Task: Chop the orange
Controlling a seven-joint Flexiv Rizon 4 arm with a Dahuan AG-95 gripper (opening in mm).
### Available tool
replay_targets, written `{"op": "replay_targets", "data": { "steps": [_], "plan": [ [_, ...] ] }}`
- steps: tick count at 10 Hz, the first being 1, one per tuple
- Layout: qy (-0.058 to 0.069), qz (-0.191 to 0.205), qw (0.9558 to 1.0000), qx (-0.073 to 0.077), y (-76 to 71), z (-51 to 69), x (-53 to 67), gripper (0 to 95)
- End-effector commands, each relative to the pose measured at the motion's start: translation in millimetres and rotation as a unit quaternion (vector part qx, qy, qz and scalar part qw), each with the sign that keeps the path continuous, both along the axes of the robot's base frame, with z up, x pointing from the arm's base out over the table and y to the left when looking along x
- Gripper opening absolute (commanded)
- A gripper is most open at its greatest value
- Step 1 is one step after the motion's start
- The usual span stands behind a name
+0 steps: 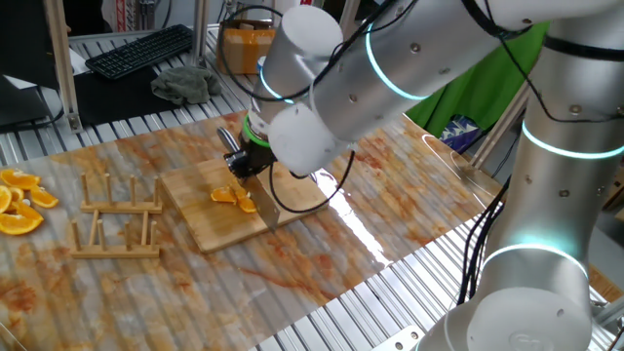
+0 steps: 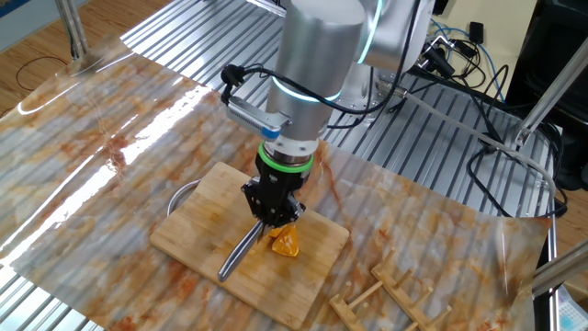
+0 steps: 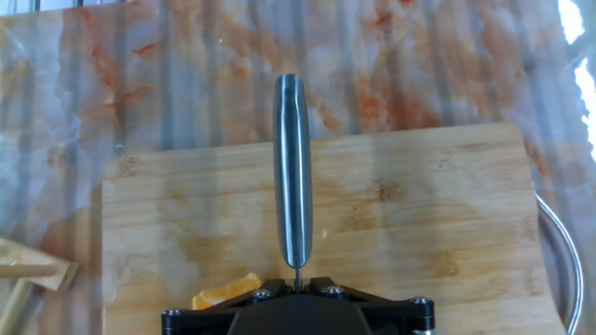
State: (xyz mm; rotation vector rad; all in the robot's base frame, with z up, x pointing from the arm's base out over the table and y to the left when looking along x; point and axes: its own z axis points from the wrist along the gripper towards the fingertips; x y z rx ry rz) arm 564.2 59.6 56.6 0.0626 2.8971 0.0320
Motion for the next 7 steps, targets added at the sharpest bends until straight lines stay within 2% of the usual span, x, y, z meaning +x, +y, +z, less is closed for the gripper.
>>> {"op": "replay_targets", "data": {
  "steps": [1,3,4,5,6,7],
  "plan": [
    [0.001,-0.001,1.0,-0.001,-0.7,3.6,-0.9,0.0],
    [0.001,0.0,1.0,-0.001,-0.7,4.1,-1.5,0.0],
    [-0.002,0.002,1.0,0.0,0.3,-2.1,-3.3,0.0],
    [-0.017,0.001,0.9998,0.008,1.4,-19.8,-5.7,0.0],
    [-0.033,0.0,0.9994,0.008,0.9,-35.9,-6.8,0.0],
    [-0.022,-0.003,0.9997,0.009,1.2,-31.1,-6.5,0.0]
  ]
}}
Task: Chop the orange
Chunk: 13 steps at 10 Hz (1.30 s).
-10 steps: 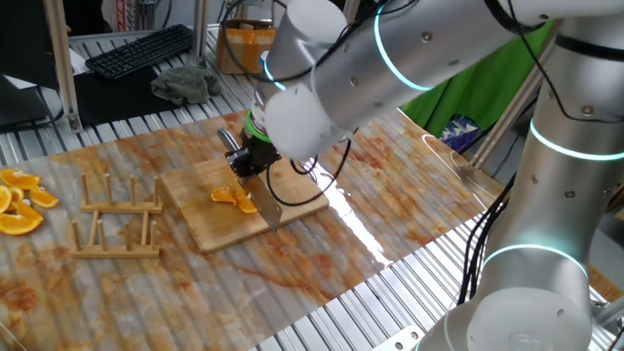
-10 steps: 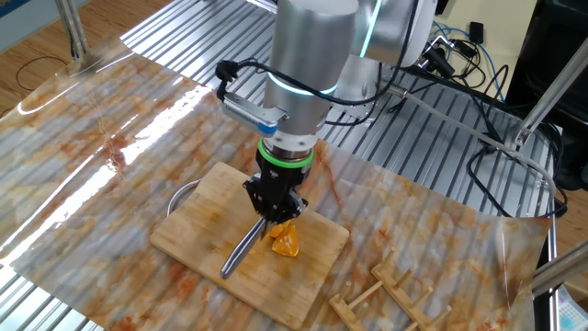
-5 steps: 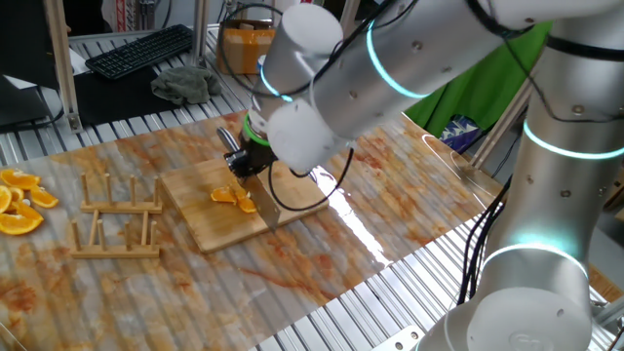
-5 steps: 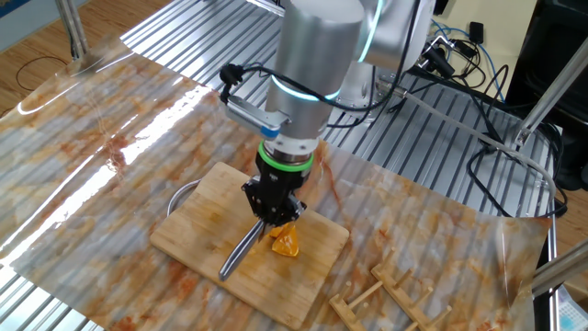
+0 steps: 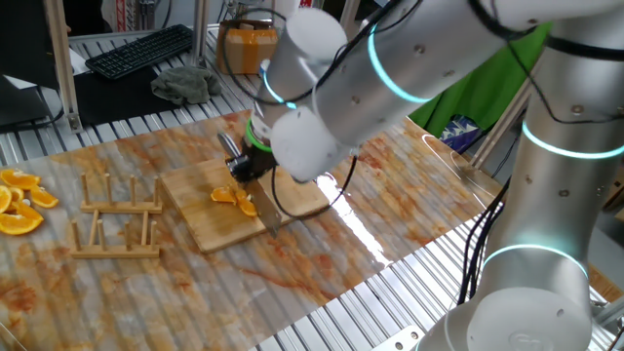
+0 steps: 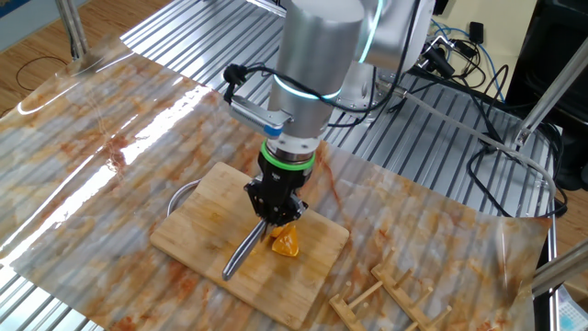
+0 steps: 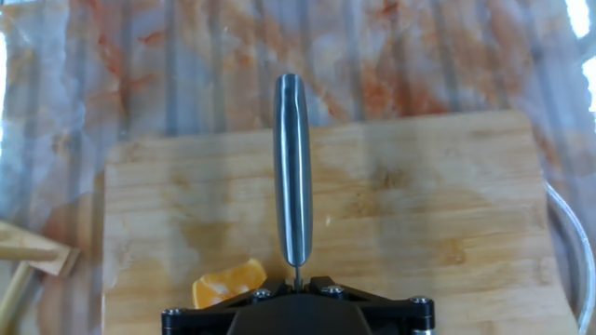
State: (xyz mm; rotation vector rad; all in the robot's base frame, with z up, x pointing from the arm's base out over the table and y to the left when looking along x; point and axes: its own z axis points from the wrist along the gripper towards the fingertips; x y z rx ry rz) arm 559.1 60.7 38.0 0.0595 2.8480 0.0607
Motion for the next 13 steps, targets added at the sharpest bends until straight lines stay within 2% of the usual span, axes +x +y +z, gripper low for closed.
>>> {"op": "replay_targets", "data": {
  "steps": [1,2,3,5,8,11,13],
  "plan": [
    [0.022,-0.007,0.9997,-0.004,0.6,5.4,-0.7,0.0],
    [0.02,-0.008,0.9997,-0.01,0.5,14.5,-0.6,0.0],
    [0.025,-0.007,0.9996,-0.015,0.1,19.4,-0.1,0.0],
    [0.017,-0.011,0.9998,-0.01,0.6,13.9,-0.2,0.0],
    [0.014,-0.012,0.9998,-0.008,0.9,12.7,0.0,0.0],
    [0.004,-0.015,0.9999,-0.007,1.2,7.2,-0.4,0.0],
    [0.004,-0.023,0.9997,0.002,1.7,5.9,-1.9,0.0]
  ]
}}
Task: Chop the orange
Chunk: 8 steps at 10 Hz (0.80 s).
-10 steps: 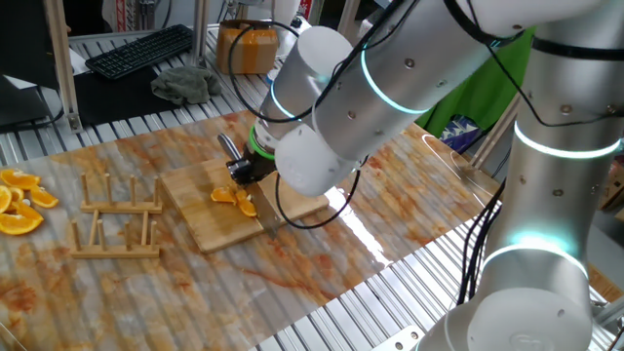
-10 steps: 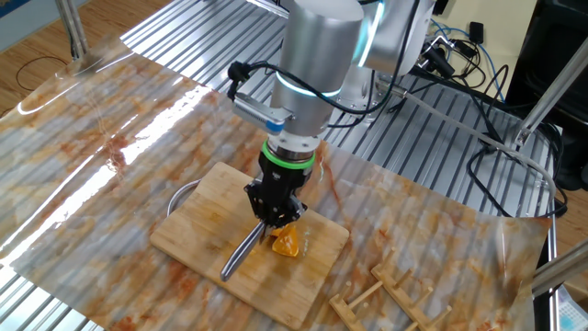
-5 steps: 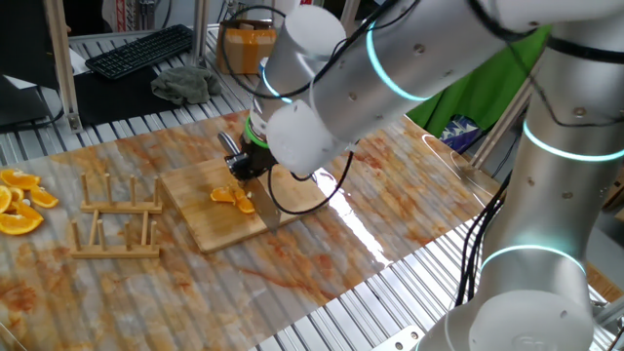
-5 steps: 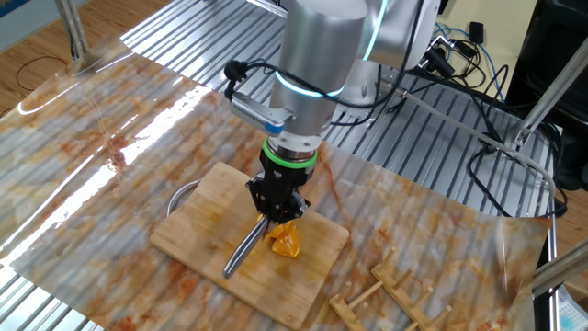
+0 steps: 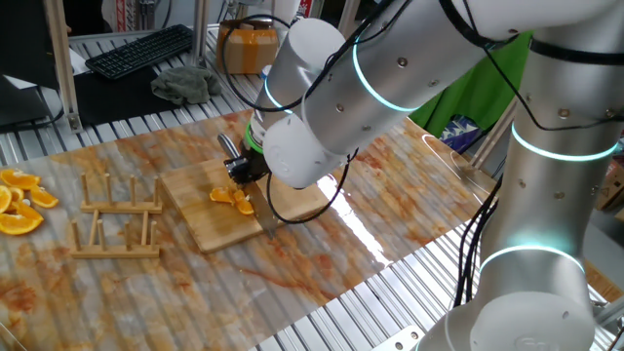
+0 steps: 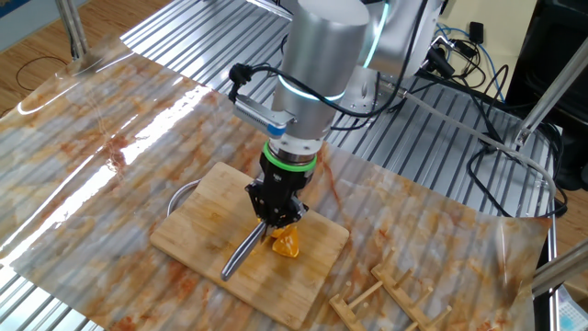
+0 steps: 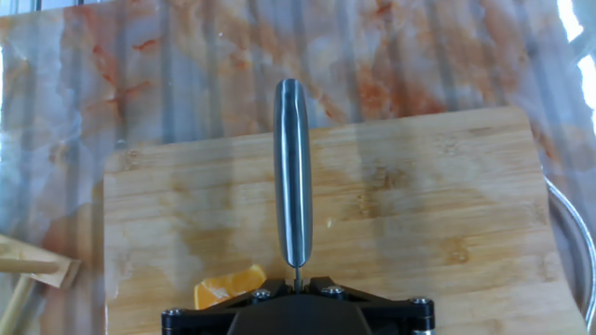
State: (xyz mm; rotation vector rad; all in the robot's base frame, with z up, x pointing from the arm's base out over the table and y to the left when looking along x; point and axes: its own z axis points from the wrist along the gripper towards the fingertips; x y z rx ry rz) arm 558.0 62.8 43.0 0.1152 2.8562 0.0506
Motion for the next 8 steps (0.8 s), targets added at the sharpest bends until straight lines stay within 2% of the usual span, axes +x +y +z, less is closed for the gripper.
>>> {"op": "replay_targets", "data": {
  "steps": [1,2,3,4,5,6,7,8],
  "plan": [
    [-0.002,-0.013,0.9999,0.008,0.8,-1.0,-4.6,0.0],
    [0.0,-0.039,0.9984,0.041,3.3,-2.2,-6.2,0.0],
    [0.002,-0.047,0.9975,0.052,6.7,-1.8,-5.5,0.0],
    [0.001,-0.05,0.9976,0.048,10.4,-1.4,-4.7,0.0],
    [-0.008,-0.033,0.9989,0.033,11.1,-1.8,-4.6,0.0],
    [-0.02,-0.003,0.9996,-0.021,10.5,-1.9,-4.7,0.0],
    [-0.031,0.016,0.9982,-0.05,9.9,-2.6,-4.7,0.0],
    [-0.032,0.024,0.9975,-0.058,9.8,-2.6,-4.7,0.0]
  ]
}}
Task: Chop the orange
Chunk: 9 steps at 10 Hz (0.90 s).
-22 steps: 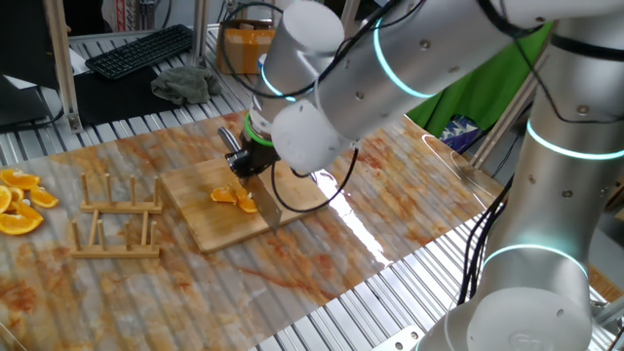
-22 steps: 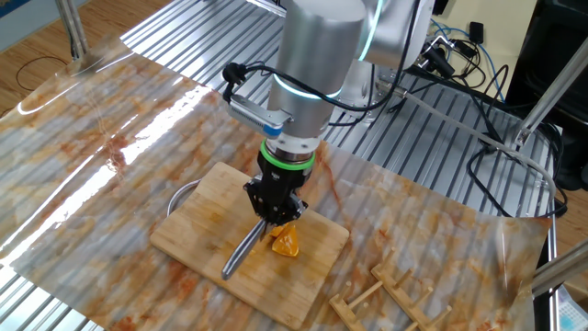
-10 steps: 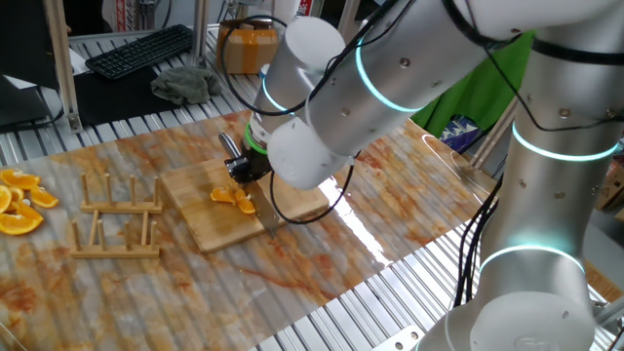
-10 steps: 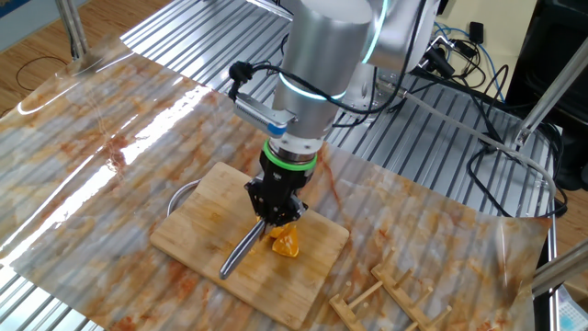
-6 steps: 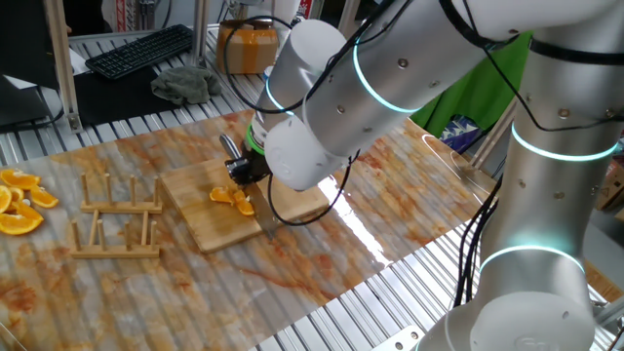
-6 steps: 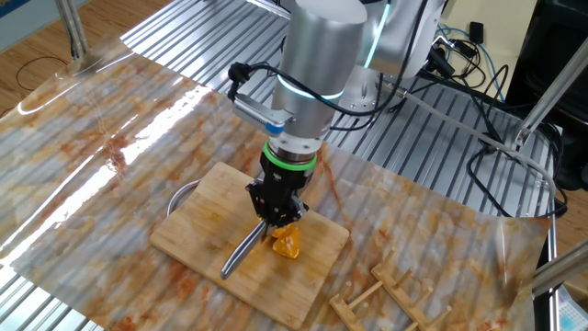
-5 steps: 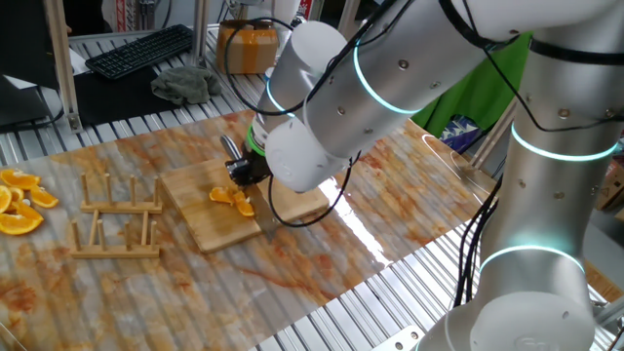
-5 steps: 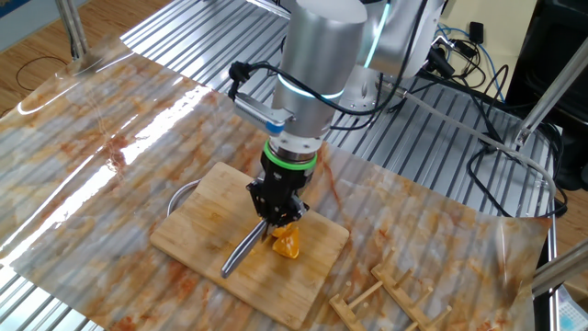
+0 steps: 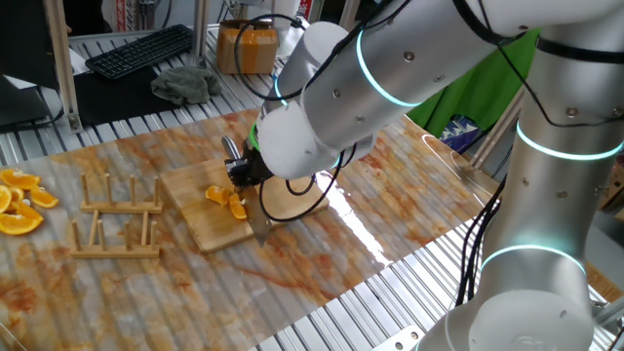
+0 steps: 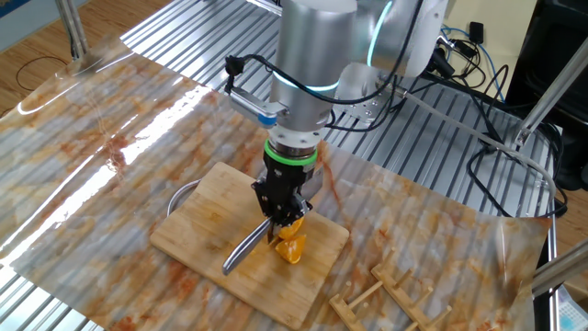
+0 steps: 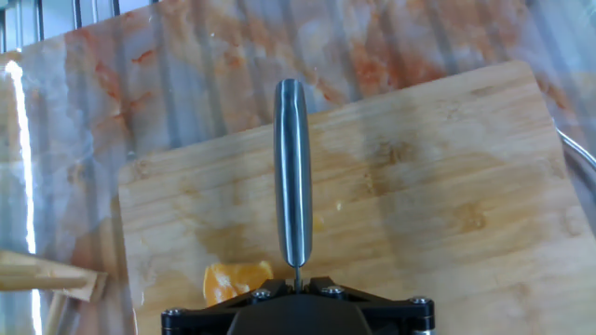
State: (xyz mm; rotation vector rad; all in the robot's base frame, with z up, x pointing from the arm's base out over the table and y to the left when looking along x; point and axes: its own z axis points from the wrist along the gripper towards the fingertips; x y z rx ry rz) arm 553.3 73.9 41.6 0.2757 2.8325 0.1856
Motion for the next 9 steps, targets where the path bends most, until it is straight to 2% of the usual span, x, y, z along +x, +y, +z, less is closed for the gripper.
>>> {"op": "replay_targets", "data": {
  "steps": [1,3,5,8,9],
  "plan": [
    [-0.027,0.073,0.9904,-0.114,-1.4,-1.2,0.0,0.0],
    [-0.029,0.095,0.9845,-0.145,-8.1,4.2,0.1,0.0],
    [-0.031,0.099,0.9844,-0.143,-10.1,4.8,4.1,0.0],
    [-0.027,0.109,0.9824,-0.149,-12.8,8.1,11.3,0.0],
    [-0.01,0.112,0.9831,-0.144,-13.7,8.7,12.9,0.0]
  ]
}}
